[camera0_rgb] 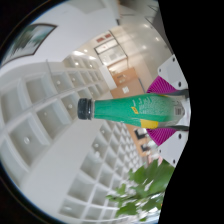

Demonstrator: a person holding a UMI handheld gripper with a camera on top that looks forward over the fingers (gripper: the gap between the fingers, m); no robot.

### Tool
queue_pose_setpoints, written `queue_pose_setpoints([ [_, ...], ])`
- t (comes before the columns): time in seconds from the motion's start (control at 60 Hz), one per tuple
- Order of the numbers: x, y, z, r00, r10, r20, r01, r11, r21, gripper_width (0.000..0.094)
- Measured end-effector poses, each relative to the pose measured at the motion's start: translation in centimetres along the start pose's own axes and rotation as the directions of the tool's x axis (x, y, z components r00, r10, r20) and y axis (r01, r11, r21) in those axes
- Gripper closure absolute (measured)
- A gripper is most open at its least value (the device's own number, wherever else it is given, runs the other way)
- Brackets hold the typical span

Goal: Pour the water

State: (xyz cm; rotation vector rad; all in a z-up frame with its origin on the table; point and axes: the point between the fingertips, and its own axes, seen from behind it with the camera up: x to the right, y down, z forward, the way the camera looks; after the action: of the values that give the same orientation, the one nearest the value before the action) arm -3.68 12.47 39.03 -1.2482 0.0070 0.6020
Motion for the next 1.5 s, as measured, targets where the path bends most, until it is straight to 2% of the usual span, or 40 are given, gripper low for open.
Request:
queue_pose_setpoints([
  [0.1, 7.7, 2.7, -2.4, 0.962, -0.242, -0.125, 0.232, 0.969, -0.088, 0.0524],
  [0.2, 13.5, 8.2, -2.3, 0.921, -0.333, -0.204, 0.283, 0.929, -0.237, 0.0525],
  [0.35, 20.2, 16.6, -5.2, 0.883, -0.413, -0.222, 0.285, 0.849, -0.446, 0.0529],
  [0.467, 22.9, 21.0, -7.8, 0.862, -0.455, -0.222, 0.277, 0.792, -0.544, 0.0525],
  [0.6, 24.8, 24.3, -9.7, 0.864, -0.443, -0.24, 0.236, 0.777, -0.584, 0.0512],
  [0.633, 24.7, 24.0, -9.6, 0.863, -0.445, -0.239, 0.253, 0.791, -0.557, 0.0522],
  [0.683, 25.0, 23.6, -9.1, 0.865, -0.438, -0.246, 0.242, 0.792, -0.561, 0.0518],
  [0.733, 25.0, 24.2, -9.7, 0.861, -0.446, -0.243, 0.249, 0.787, -0.564, 0.0472],
  [0.85, 25.2, 24.4, -10.1, 0.856, -0.45, -0.254, 0.23, 0.773, -0.591, 0.0334],
  [0.933, 23.9, 23.9, -10.9, 0.874, -0.408, -0.265, 0.183, 0.78, -0.598, 0.0061],
  [0.967, 23.4, 23.2, -11.4, 0.872, -0.407, -0.272, 0.182, 0.785, -0.592, 0.0105],
  [1.033, 22.3, 21.9, -12.8, 0.859, -0.43, -0.277, 0.188, 0.769, -0.612, 0.0077],
  [1.15, 18.5, 19.6, -16.5, 0.854, -0.458, -0.248, 0.208, 0.737, -0.643, 0.0082],
  [1.283, 13.6, 15.6, -22.7, 0.831, -0.484, -0.274, 0.206, 0.726, -0.656, 0.0074],
  [1.5, 4.7, 10.4, -31.9, 0.819, -0.514, -0.256, 0.237, 0.709, -0.665, 0.0078],
])
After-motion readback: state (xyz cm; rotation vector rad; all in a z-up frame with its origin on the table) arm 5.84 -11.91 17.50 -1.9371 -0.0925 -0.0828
